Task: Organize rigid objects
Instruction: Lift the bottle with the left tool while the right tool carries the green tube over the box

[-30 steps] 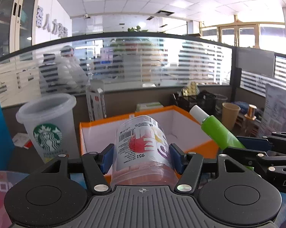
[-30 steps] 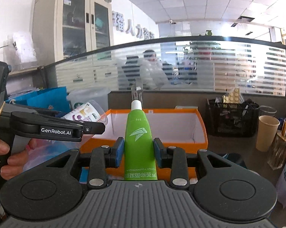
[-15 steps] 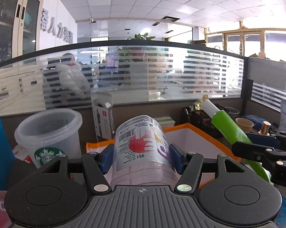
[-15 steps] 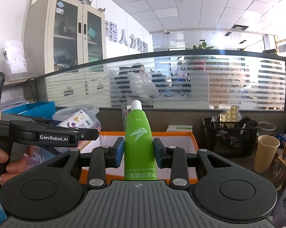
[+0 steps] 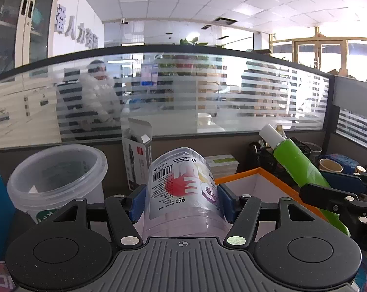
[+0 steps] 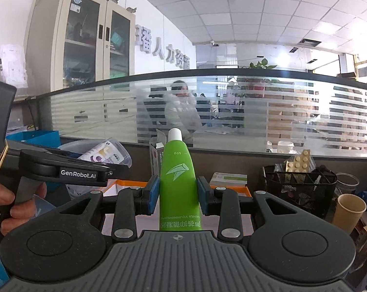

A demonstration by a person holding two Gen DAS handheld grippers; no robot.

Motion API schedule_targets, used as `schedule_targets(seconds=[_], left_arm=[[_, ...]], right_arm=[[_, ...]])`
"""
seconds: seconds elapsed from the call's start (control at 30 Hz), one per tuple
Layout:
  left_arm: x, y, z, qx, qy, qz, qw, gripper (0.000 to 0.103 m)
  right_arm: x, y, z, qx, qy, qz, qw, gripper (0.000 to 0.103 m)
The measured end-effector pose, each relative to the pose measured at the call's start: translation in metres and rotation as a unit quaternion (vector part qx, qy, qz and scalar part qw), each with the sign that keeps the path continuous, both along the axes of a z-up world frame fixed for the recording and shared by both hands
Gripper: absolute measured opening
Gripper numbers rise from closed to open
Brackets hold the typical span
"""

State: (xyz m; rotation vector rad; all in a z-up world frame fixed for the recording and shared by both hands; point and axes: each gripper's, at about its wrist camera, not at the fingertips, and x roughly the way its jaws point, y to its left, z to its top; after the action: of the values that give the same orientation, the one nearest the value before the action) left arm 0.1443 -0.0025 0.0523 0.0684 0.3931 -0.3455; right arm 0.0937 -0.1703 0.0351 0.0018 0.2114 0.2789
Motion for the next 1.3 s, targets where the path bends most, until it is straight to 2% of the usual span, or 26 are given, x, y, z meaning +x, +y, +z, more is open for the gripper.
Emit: schedule_targets(seconds=[0.27,0.47,0.8,0.93,1.3], left_arm=[[0.005,-0.001,-0.011,0.008,0.016,0.004,0.9998,0.061],[0.000,-0.005,-0.012,0.017,0.019,0.003,0.9997,0.061],[0.006,-0.009,0.023,0.025,0.002,0.004,0.9997,0.061],[0.013,-0.011,0.026,0.024,0.003,0.009,0.9997,0.061],[0.033,-0.021,-0.022,0.042,0.067,0.009,0.9969,0.061]], right_arm=[[0.013,0.001,-0.006,0.006,0.020,0.004,1.000,0.031],[0.021,-0.007,-0.004,0.028,0.044,0.014,0.999,0.031],[0.038,-0.029,0.042,0.050,0.046,0.013,0.998,0.031],[0.047,-0.035,0.056,0.052,0.045,0.010,0.998,0.031],[0.064,-0.014,0.006,0.028,0.115,0.031,0.992,0.031]])
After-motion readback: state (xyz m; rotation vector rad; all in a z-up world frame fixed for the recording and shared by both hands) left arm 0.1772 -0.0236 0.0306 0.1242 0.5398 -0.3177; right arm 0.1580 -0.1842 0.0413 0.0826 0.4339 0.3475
